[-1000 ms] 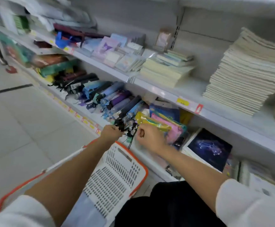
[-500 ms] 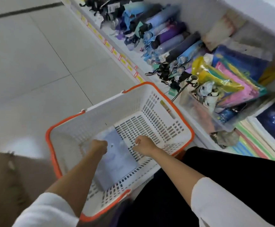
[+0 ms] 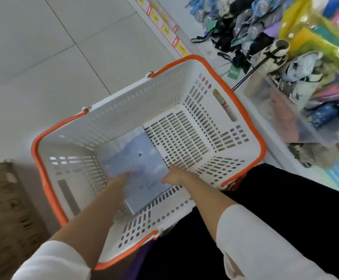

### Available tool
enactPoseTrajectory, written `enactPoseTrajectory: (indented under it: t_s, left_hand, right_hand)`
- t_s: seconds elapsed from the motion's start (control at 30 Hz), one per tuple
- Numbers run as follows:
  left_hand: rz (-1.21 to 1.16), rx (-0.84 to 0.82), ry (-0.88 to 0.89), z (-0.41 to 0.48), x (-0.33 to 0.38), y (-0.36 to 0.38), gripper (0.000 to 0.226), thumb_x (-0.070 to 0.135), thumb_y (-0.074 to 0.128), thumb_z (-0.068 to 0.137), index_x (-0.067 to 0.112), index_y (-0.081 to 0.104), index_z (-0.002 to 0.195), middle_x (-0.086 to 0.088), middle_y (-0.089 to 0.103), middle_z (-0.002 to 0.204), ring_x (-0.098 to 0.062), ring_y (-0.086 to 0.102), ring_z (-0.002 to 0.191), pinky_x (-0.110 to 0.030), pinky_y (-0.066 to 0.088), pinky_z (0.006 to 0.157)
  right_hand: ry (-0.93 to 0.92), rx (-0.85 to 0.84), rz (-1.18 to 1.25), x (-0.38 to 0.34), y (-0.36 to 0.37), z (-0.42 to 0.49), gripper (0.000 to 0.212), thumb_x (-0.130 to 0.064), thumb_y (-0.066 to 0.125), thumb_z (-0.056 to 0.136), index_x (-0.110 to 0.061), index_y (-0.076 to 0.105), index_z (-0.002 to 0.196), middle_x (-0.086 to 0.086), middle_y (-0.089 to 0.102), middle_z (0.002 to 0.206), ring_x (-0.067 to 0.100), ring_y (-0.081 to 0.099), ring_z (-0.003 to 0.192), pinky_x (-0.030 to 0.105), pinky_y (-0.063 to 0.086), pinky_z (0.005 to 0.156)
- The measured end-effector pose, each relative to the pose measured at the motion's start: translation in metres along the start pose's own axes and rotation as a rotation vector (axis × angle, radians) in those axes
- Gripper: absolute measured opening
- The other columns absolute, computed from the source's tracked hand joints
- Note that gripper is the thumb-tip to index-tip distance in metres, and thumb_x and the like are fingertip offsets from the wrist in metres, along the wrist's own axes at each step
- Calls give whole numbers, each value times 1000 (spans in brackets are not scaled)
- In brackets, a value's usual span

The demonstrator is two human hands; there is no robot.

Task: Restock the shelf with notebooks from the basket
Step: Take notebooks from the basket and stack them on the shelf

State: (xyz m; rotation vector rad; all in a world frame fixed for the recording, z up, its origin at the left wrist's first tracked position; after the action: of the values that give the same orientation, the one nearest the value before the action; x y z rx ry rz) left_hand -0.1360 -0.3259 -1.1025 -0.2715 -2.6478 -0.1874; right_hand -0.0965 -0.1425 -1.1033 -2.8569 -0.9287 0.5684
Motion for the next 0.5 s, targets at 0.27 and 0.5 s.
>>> enactPoseTrajectory:
  t_s: [0.27, 0.5]
  left_hand:
    - [-133, -132, 5, -11, 33, 52, 62, 35, 69, 85, 3, 52, 136, -19, 56, 135, -36, 52, 124, -50, 41, 105]
    - [-118, -136, 42, -41, 73, 73, 43, 27, 49, 99, 6, 52, 136, -18, 58, 131, -33, 57, 115, -48, 42, 104]
  right_hand:
    - [1, 147, 122, 2, -26, 1, 40, -8, 46, 95, -3, 46, 135, 18, 51, 132, 32, 53, 117, 40, 46, 100]
    - [-30, 494, 365, 13, -88, -61, 38, -23, 45, 95, -6, 50, 129, 10, 58, 115, 25, 58, 97, 37, 49, 85]
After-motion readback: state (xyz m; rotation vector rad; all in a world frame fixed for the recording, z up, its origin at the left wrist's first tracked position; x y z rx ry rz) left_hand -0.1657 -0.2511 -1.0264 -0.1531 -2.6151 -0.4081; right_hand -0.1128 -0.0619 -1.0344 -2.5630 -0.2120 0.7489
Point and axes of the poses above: each hand's wrist, its own z-axis towards the middle knuckle, its own y-axis out of the palm, x = y × z, the point moved 8 cm from there along z, towards the middle knuckle
